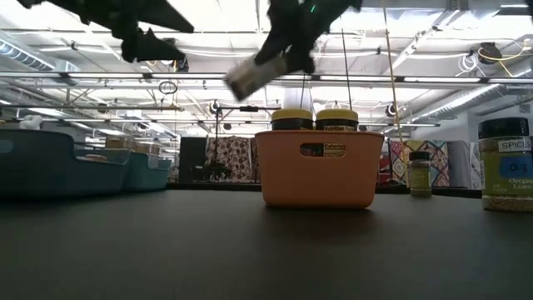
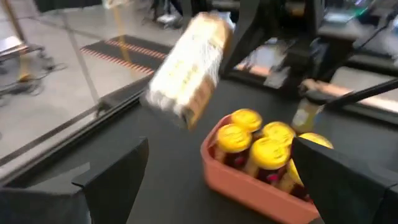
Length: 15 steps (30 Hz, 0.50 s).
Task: Sort spices by type
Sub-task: Put the golden seasoning bottle in the green bin
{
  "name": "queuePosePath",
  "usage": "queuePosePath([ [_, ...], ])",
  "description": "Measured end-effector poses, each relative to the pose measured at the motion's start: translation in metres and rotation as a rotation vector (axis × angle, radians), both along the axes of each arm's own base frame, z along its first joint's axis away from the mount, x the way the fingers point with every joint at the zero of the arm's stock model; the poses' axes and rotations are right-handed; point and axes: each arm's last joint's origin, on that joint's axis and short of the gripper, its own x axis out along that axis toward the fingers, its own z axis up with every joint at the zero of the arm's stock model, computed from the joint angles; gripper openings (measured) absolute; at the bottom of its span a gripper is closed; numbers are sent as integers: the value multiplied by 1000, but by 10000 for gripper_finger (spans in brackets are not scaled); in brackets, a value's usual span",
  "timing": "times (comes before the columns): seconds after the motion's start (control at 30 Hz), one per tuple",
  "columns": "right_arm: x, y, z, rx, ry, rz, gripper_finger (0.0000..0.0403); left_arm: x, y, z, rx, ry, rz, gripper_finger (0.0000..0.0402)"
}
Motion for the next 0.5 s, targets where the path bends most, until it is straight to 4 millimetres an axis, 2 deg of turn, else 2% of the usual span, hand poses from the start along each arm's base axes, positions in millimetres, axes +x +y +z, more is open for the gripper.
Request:
queuePosePath([
  [0.2,32,-41,-54,60,155,-50,265,-19,18,10,87,106,98,395],
  [0.33,56,-54,-64,59,224,-28,265,-25,27,7,82,148,132,395],
  [0.5,78,-67,-70,75,390,20,265,-26,33,3,62,194,117,395],
])
